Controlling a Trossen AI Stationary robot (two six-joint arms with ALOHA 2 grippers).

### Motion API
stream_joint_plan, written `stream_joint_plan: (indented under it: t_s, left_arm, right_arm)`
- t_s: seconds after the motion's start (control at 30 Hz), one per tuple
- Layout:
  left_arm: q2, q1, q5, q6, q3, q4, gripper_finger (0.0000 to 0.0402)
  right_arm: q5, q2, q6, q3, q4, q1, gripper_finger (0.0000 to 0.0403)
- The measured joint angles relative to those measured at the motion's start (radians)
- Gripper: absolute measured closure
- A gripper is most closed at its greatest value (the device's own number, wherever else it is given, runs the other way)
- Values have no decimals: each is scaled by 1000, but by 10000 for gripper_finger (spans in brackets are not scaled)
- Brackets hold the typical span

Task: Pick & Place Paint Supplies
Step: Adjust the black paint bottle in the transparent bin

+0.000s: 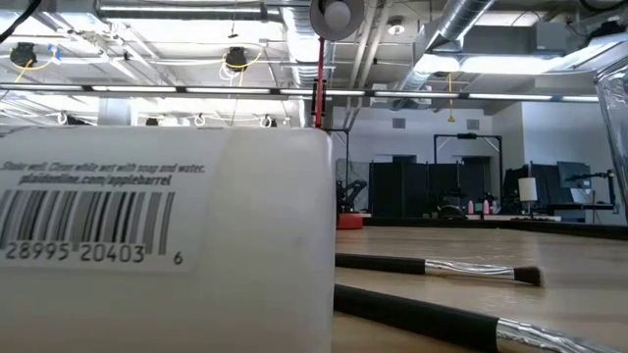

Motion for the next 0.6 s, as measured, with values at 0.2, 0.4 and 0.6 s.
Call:
stream_joint_plan:
  t_s: [0.2, 0.4, 0.6]
  left_arm:
    - [0, 0, 0, -3, 0, -10, 192]
    - [0, 0, 0, -3, 0, -13, 192]
    - [0, 9, 0, -3, 0, -14, 192]
  right_arm:
    - [4, -63, 83, 0, -70, -24, 88]
    - [-115, -100, 4, 0, -140, -21, 88]
    - [-235, -101, -42, 0, -135, 11, 88]
